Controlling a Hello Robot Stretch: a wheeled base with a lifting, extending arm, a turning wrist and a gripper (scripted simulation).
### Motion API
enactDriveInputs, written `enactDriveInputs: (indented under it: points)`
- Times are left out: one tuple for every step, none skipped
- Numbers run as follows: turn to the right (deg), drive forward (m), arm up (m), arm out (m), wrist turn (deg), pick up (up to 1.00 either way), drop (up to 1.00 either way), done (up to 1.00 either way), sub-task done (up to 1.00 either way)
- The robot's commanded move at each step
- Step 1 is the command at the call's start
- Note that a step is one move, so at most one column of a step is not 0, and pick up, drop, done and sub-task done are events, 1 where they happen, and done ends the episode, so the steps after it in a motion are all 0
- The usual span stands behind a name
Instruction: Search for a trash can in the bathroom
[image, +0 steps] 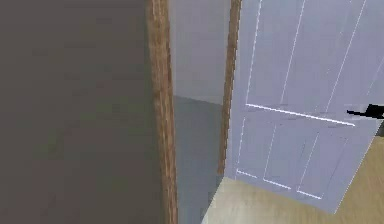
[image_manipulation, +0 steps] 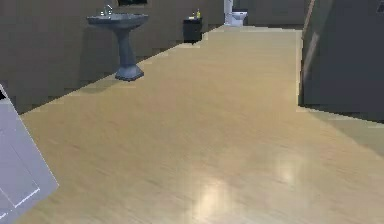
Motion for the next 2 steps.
enactDriveInputs:
  points:
    - [45.0,0.00,0.00,0.00,0.0,0.00,0.00,0.00,0.00]
    - [45.0,0.00,0.00,0.00,0.0,0.00,0.00,0.00,0.00]
